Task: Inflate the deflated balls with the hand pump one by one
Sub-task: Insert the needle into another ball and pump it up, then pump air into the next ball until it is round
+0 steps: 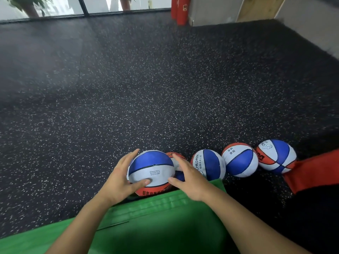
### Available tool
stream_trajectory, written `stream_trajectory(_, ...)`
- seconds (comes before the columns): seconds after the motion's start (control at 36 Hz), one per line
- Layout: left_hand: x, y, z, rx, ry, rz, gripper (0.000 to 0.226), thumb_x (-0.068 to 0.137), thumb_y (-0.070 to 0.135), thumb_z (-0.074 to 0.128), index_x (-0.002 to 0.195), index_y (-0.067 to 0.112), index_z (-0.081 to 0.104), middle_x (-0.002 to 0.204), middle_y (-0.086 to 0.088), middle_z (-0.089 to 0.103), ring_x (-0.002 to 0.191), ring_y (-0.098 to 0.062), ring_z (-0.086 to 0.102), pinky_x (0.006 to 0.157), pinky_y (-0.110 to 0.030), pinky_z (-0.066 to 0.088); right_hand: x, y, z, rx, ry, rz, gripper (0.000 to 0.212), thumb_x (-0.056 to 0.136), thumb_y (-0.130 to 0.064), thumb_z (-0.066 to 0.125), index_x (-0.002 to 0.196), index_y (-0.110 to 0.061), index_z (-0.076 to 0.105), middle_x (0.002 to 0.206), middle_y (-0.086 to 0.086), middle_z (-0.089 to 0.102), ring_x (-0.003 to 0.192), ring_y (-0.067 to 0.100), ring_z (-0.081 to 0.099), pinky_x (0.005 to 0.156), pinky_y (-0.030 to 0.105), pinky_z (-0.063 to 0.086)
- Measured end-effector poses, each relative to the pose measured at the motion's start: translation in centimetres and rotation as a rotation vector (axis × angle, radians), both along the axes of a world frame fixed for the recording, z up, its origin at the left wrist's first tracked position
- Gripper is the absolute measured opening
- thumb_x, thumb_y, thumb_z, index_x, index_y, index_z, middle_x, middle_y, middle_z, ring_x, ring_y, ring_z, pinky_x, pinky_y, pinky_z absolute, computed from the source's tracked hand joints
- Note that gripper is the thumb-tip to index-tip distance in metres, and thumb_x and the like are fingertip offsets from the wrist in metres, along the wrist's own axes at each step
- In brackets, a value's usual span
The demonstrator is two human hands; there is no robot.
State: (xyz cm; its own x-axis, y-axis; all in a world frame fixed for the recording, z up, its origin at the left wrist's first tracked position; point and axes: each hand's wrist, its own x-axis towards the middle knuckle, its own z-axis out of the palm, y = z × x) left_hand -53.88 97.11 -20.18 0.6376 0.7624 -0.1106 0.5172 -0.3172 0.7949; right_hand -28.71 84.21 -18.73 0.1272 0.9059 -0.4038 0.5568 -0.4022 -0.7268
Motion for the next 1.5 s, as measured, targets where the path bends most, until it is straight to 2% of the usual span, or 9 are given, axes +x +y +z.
stream_trajectory(0.22,6.7,-0.7,5.3,0.156,-0.105,-0.111,0.1,0.074,0.077,0.072,0.158,0.048,0.026,0.161,0.018,0.035,0.148,0.01,0.025,0.118,-0.009,0.019,3.2,-1.4,6.1,0.168,0.017,-0.125,0.082,0.1,-0.039,0.068,0.163,-0.045,0.016,0.169,-0.011,0.027,0.15,0.008,0.036,0.12,0.035,0.036)
stream_trajectory(0.36,14.5,-2.8,9.9,0.214,-0.207,-0.269,0.098,0.079,0.072,0.072,0.159,0.037,0.028,0.16,0.017,0.036,0.15,0.006,0.028,0.122,-0.016,0.022,7.7,-5.6,11.4,0.315,0.01,-0.264,0.082,0.099,-0.038,0.07,0.161,-0.05,0.018,0.167,-0.017,0.029,0.144,0.002,0.041,0.119,0.036,0.04)
stream_trajectory(0.61,32.2,-12.8,18.7,0.321,-0.365,-0.626,0.1,0.083,0.064,0.078,0.163,0.023,0.032,0.164,0.01,0.037,0.152,-0.002,0.029,0.123,-0.017,0.022,17.9,-21.7,20.0,0.491,-0.196,-0.586,0.081,0.097,-0.037,0.073,0.156,-0.056,0.022,0.162,-0.024,0.034,0.139,-0.01,0.042,0.113,0.026,0.043)
stream_trajectory(0.78,41.8,-24.4,23.4,0.328,-0.5,-0.885,0.1,0.082,0.064,0.079,0.162,0.027,0.031,0.159,0.023,0.032,0.145,0.019,0.021,0.114,-0.003,0.016,21.6,-35.4,23.7,0.551,-0.351,-0.825,0.079,0.096,-0.038,0.073,0.149,-0.064,0.02,0.161,-0.021,0.037,0.141,-0.008,0.042,0.112,0.026,0.044)
stream_trajectory(0.92,47.7,-35.8,25.7,0.291,-0.546,-1.084,0.099,0.079,0.069,0.072,0.162,0.034,0.031,0.163,0.015,0.036,0.151,0.002,0.029,0.125,-0.034,0.031,21.5,-47.1,25.3,0.555,-0.422,-1.059,0.08,0.097,-0.035,0.073,0.155,-0.056,0.023,0.159,-0.021,0.038,0.138,-0.008,0.044,0.111,0.028,0.046)
stream_trajectory(1.06,51.2,-48.0,27.0,0.283,-0.614,-1.29,0.098,0.079,0.069,0.071,0.162,0.034,0.031,0.163,0.009,0.038,0.153,-0.01,0.032,0.122,-0.047,0.036,19.2,-58.1,26.5,0.533,-0.496,-1.27,0.08,0.098,-0.036,0.071,0.16,-0.049,0.023,0.16,-0.023,0.036,0.137,-0.015,0.04,0.113,0.026,0.043)
stream_trajectory(1.22,52.1,-62.2,27.8,0.252,-0.66,-1.525,0.095,0.081,0.065,0.071,0.162,0.032,0.032,0.161,0.008,0.04,0.152,-0.007,0.032,0.125,-0.036,0.03,14.7,-69.8,27.1,0.545,-0.553,-1.498,0.083,0.087,-0.054,0.068,0.158,-0.052,0.024,0.16,-0.02,0.038,0.142,-0.004,0.043,0.115,0.031,0.044)
stream_trajectory(1.36,50.4,-72.6,28.1,0.201,-0.696,-1.706,0.089,0.088,0.046,0.08,0.162,0.029,0.033,0.156,0.011,0.039,0.144,0.005,0.031,0.115,-0.004,0.016,10.3,-78.1,26.5,0.538,-0.575,-1.693,0.085,0.086,-0.056,0.069,0.159,-0.05,0.026,0.158,-0.021,0.041,0.137,-0.01,0.045,0.113,0.033,0.045)
stream_trajectory(1.5,48.1,-81.1,27.2,0.134,-0.703,-1.839,0.088,0.089,0.039,0.082,0.162,0.029,0.033,0.158,0.009,0.038,0.145,0.011,0.026,0.117,-0.006,0.015,5.8,-84.0,25.7,0.506,-0.578,-1.84,0.082,0.09,-0.044,0.071,0.16,-0.043,0.028,0.161,-0.015,0.04,0.14,-0.009,0.043,0.112,0.02,0.044)
